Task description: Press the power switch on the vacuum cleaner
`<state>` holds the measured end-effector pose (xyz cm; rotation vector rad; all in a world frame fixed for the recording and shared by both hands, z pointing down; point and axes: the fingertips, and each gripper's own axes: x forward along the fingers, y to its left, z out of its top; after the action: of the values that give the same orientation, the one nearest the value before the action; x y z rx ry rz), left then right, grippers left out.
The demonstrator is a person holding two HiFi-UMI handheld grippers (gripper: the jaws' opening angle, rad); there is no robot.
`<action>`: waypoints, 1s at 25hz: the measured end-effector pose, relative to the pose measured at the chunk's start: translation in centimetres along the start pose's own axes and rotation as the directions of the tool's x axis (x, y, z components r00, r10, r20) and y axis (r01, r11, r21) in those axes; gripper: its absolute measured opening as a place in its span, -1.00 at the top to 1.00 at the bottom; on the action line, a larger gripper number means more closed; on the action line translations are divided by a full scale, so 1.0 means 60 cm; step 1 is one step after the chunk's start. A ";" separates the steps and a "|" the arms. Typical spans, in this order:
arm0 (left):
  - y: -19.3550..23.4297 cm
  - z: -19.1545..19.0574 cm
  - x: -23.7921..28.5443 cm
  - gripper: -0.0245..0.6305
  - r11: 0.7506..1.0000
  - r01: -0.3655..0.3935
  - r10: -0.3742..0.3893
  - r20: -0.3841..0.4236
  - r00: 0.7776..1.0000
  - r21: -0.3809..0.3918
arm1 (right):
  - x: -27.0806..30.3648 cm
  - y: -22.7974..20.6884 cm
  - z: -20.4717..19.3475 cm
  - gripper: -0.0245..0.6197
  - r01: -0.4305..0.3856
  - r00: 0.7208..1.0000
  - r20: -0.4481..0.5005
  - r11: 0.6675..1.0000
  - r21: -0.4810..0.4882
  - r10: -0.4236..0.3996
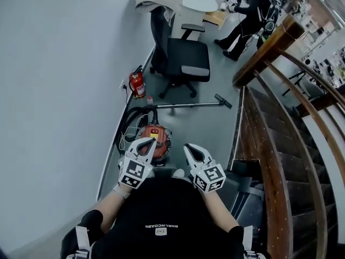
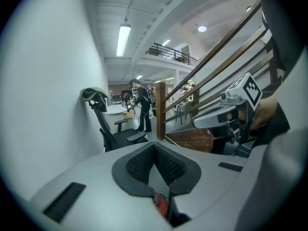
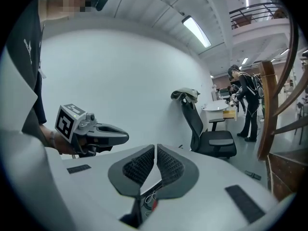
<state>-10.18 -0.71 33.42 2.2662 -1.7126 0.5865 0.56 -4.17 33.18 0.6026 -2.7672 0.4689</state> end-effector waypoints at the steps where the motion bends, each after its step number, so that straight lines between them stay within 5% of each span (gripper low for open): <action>1: 0.006 0.009 -0.005 0.88 1.000 -0.013 0.013 0.014 1.000 -0.002 | 0.003 0.003 0.008 0.80 -0.008 1.000 0.009 1.000 -0.005 0.008; 11: 0.037 0.049 -0.025 0.88 0.996 -0.079 0.083 0.084 0.993 -0.050 | 0.018 0.009 0.065 0.80 -0.034 0.995 0.090 0.998 -0.050 0.038; 25: 0.005 0.044 -0.032 0.88 0.996 -0.056 0.062 0.086 0.994 -0.071 | -0.011 0.007 0.064 0.80 -0.009 0.993 0.121 0.999 -0.032 0.012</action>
<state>-10.44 -0.27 30.18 2.2317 -1.8176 0.4394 0.24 -5.00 29.34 0.6289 -2.8877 0.4025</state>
